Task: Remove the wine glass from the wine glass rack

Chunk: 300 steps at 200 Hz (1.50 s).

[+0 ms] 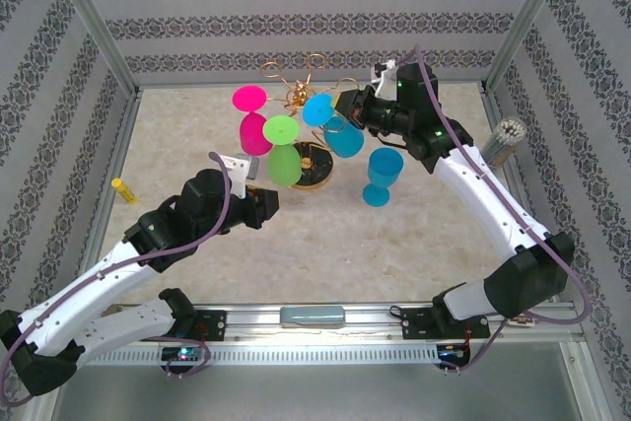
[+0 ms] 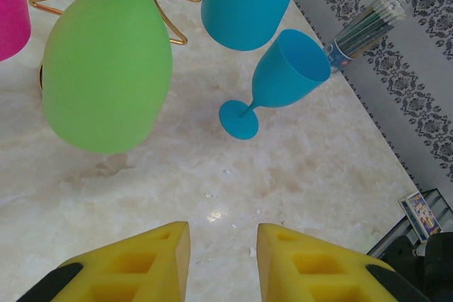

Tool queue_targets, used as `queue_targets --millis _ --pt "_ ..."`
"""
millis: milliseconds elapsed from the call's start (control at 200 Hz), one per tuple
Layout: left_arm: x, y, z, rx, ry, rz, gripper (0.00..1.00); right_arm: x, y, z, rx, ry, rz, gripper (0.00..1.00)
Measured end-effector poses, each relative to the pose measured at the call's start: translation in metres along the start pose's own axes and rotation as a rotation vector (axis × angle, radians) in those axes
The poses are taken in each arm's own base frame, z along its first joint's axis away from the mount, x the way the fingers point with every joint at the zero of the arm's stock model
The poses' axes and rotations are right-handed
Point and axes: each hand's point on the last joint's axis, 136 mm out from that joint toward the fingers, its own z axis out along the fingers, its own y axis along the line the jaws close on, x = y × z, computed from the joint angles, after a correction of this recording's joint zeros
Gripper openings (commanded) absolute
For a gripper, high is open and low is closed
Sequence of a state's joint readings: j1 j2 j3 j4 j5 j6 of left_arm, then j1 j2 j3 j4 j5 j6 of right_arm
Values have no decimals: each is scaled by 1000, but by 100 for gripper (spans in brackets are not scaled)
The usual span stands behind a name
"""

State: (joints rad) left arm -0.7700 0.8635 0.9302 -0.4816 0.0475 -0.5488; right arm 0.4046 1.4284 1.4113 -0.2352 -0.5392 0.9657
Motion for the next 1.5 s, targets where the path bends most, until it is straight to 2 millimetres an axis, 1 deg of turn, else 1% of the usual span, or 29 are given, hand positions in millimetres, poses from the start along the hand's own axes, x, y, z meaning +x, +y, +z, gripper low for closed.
queue_targets --millis 385,565,914,1049,1354,1499 --pt "0 0 -1 0 -3 0 31 -2 3 4 0 7 -2 0" --pt "1 1 -1 -3 -3 0 31 5 5 9 0 27 -5 0" --pt "2 3 -2 -5 -6 0 31 11 6 10 5 45 -17 0" --pt "2 3 -3 -5 -6 0 31 13 8 7 3 46 -20 0" --pt "1 2 -4 -3 -10 0 31 20 15 -10 -13 36 -32 0" --pt "1 2 -4 -3 -10 0 32 25 14 -16 -15 37 -32 0"
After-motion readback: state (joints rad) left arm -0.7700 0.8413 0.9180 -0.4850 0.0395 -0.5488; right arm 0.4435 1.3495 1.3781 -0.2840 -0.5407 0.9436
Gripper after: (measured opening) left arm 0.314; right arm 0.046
